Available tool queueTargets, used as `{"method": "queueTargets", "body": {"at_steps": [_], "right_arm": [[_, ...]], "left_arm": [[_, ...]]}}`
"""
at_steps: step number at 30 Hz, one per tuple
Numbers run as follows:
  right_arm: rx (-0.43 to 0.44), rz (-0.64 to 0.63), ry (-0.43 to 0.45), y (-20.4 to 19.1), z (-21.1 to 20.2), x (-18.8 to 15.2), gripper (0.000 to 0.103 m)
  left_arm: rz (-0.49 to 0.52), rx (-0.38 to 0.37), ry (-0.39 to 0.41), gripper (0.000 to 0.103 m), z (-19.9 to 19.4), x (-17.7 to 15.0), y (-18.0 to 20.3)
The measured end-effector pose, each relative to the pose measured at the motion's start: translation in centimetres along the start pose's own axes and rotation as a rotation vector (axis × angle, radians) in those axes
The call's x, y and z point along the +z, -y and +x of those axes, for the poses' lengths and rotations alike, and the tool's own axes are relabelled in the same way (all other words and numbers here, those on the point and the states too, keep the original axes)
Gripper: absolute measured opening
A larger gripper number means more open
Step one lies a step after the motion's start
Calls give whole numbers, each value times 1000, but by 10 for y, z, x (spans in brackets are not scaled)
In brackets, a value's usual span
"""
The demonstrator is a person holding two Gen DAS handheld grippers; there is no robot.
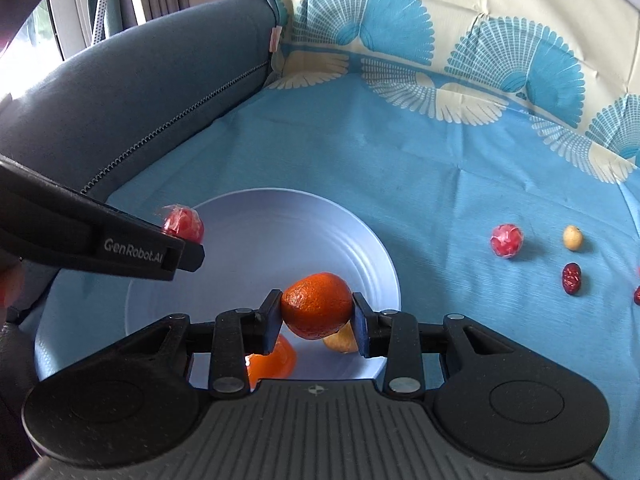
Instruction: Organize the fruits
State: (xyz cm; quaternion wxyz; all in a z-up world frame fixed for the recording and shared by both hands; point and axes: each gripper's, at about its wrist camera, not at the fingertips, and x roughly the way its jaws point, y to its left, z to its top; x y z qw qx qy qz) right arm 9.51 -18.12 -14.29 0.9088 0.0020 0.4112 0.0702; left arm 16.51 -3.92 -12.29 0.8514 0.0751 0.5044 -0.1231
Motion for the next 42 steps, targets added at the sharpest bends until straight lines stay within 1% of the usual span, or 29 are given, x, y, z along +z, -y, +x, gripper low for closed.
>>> {"method": "queueTargets", "body": {"at_steps": [1,2,3,4,5,6,8,11,13,14,15,17,18,20,22,24,26,31,35,42], "right_arm": [[-1,-2,-11,0,2,1,43],[-8,-5,-18,0,2,3,59],[-16,-9,-12,0,-1,3,76],[-24,-13,5,0,-7,3,83],[-29,-23,18,-1,-14,2,88],[-29,-37,17,-3,-21,0,89],[-17,-44,-7,-5,-38,-8,93],[2,-15,-54,-12,-67,-27,93],[0,12,-68,-19,-89,-40,95],[-5,26,-71,-23,-99,-45,96],[-11,44,-76,-26,-109,-50,97],[-11,96,-77,-32,-128,-58,97],[-5,125,-73,-34,-138,-61,98],[-1,154,-43,-41,-157,-66,98],[-21,115,13,-49,-176,-68,100],[-46,98,72,-55,-193,-69,102],[-53,100,107,-58,-208,-72,102],[-54,64,167,-70,-236,-80,102],[-52,40,214,-76,-255,-86,102],[-55,31,259,-81,-279,-94,102]], "left_arm": [[5,-6,18,83,-3,0,0],[5,4,52,103,-9,-1,0],[2,25,107,103,-18,-5,-1],[6,40,145,103,-26,-9,-1],[21,47,149,103,-33,-12,0],[35,60,131,103,-38,-15,-1],[30,94,100,103,-50,-25,-4],[-15,92,69,103,-73,-48,-14],[-51,86,44,103,-91,-64,-19],[-78,93,29,103,-99,-73,-22],[-127,101,17,103,-108,-85,-25],[-211,96,32,103,-126,-106,-30],[-214,93,30,103,-133,-113,-31],[-169,97,31,103,-146,-118,-28],[-151,112,77,103,-164,-124,-26],[-145,102,111,103,-179,-130,-23],[-137,86,136,103,-192,-133,-18],[-125,83,214,103,-225,-148,-11],[-108,89,251,103,-243,-155,-3],[-106,97,324,103,-273,-167,3]]}}
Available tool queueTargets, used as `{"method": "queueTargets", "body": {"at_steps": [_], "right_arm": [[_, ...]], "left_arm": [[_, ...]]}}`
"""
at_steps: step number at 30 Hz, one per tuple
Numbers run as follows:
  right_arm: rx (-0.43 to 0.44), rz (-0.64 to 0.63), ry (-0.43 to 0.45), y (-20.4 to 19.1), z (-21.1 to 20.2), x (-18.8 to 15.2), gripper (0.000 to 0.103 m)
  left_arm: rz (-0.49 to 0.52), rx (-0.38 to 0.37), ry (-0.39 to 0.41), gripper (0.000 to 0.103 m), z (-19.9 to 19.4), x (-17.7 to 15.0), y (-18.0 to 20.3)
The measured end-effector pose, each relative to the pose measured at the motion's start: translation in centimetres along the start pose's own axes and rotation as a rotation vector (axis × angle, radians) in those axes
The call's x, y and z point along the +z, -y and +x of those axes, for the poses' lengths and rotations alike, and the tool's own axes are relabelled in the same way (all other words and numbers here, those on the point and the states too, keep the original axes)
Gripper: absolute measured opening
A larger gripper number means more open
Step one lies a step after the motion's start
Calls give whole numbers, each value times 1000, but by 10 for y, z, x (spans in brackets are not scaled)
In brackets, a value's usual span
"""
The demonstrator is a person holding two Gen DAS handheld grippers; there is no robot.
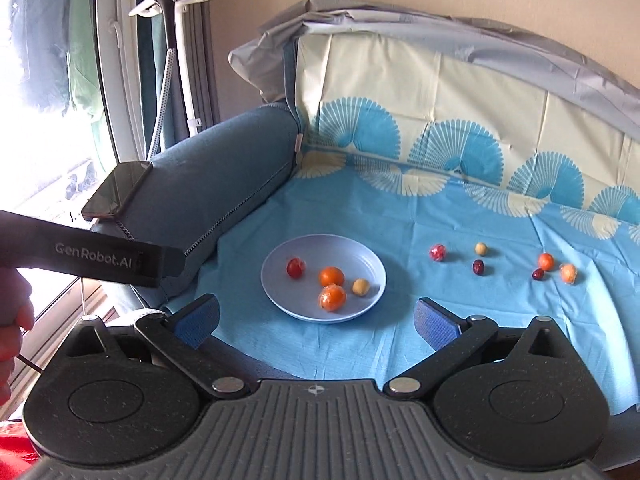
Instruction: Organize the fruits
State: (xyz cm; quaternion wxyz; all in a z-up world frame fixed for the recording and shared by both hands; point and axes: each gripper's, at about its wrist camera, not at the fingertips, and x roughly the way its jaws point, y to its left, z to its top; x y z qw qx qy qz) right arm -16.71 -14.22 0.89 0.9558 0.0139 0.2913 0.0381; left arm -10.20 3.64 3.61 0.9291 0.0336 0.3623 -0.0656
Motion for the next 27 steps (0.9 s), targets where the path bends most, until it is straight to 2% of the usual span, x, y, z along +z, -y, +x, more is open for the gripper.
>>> {"method": "queueTargets", "body": {"at_steps": [10,20,27], "right_arm": [[3,16,-5,6,-1,-4,102],[28,58,-63,19,24,-7,102],[19,115,-84,38,36,-11,102]], "left_arm": [[37,8,5,103,2,4,8],[53,27,-54,103,29,9,13],[84,16,-92,103,48,17,31]]}}
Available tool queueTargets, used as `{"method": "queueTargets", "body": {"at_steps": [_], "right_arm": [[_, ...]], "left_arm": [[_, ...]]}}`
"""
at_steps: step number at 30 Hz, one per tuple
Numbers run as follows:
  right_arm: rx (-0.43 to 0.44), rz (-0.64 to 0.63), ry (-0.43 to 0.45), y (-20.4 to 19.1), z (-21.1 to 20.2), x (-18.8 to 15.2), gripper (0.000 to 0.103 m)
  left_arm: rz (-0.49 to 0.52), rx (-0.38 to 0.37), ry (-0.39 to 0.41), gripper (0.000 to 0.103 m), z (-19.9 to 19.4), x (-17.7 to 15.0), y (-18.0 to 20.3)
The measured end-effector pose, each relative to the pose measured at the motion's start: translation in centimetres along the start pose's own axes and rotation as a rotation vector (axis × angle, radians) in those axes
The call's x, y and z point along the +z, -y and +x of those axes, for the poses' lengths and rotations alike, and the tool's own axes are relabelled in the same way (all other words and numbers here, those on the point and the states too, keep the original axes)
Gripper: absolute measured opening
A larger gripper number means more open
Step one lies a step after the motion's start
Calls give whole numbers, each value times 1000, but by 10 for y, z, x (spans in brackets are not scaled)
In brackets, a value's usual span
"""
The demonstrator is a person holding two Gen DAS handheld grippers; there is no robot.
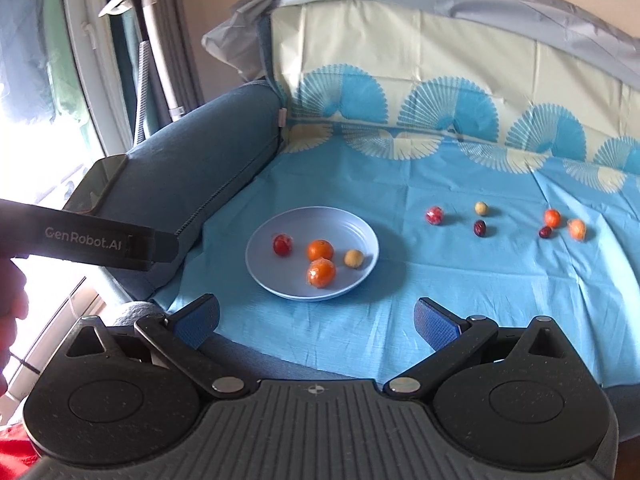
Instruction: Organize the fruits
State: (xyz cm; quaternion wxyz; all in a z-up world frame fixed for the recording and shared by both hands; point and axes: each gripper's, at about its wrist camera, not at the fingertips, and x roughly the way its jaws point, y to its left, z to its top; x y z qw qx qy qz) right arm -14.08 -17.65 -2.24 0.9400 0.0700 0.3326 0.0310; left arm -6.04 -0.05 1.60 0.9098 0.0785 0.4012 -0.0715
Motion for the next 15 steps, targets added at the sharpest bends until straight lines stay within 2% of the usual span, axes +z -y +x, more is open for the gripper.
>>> {"method": "queueTargets", "body": {"at_steps": [7,15], "right_arm": [[-64,95,-24,40,16,-1,102],[-295,214,36,129,30,6,102]], "left_arm": [[42,-34,-38,103,24,14,28],[91,-130,-75,103,74,48,95]]}}
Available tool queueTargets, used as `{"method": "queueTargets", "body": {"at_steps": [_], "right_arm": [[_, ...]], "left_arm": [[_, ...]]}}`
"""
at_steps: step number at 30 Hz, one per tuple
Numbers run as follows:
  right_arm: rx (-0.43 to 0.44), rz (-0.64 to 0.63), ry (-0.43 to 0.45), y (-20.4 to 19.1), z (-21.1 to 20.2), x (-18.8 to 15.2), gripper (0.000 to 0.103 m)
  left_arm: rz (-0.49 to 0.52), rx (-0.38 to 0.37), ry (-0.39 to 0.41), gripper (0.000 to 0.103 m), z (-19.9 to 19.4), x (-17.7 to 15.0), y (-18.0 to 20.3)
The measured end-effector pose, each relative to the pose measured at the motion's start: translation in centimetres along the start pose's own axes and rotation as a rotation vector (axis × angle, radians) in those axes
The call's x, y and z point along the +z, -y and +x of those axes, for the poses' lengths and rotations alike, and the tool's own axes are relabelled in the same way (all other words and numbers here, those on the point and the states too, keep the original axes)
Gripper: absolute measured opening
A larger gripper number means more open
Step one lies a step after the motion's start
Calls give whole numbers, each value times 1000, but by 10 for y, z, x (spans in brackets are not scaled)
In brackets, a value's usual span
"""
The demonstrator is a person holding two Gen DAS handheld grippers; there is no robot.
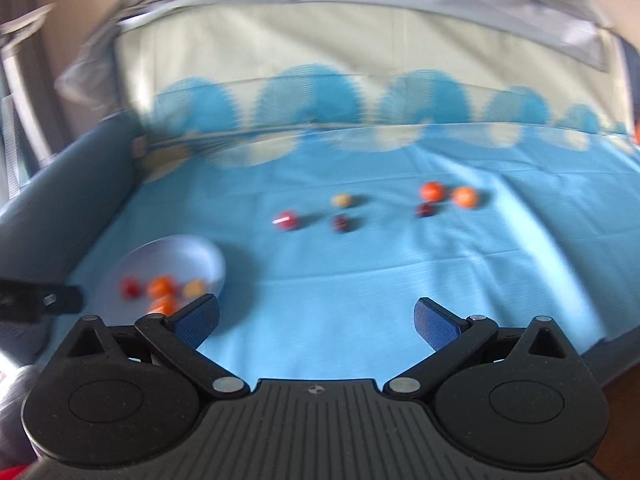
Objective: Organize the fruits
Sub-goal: 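Grasp the dark date with the left gripper while the right grasps a wrapped tangerine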
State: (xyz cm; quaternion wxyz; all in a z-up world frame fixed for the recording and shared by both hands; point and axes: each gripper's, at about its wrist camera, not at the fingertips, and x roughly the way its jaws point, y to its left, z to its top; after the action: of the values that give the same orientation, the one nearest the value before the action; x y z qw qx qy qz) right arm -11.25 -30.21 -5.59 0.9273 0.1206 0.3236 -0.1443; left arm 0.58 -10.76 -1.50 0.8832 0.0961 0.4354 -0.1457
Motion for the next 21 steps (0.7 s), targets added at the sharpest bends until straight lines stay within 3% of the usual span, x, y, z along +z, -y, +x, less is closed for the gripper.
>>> {"method": "queueTargets", "body": {"at_steps": [5,11,16,21], "right_arm": [[-145,51,44,62,46,30,102],[-252,76,55,126,136,64,102],[-276,47,28,166,224,81,102],[-269,50,-29,192,290,82,102]], "left_arm": [[32,-62,7,103,54,39,52],[67,-107,-21,103,144,85,118],[96,-109,-65,103,223,104,159],[76,-80,-125,103,281,110,172]]}}
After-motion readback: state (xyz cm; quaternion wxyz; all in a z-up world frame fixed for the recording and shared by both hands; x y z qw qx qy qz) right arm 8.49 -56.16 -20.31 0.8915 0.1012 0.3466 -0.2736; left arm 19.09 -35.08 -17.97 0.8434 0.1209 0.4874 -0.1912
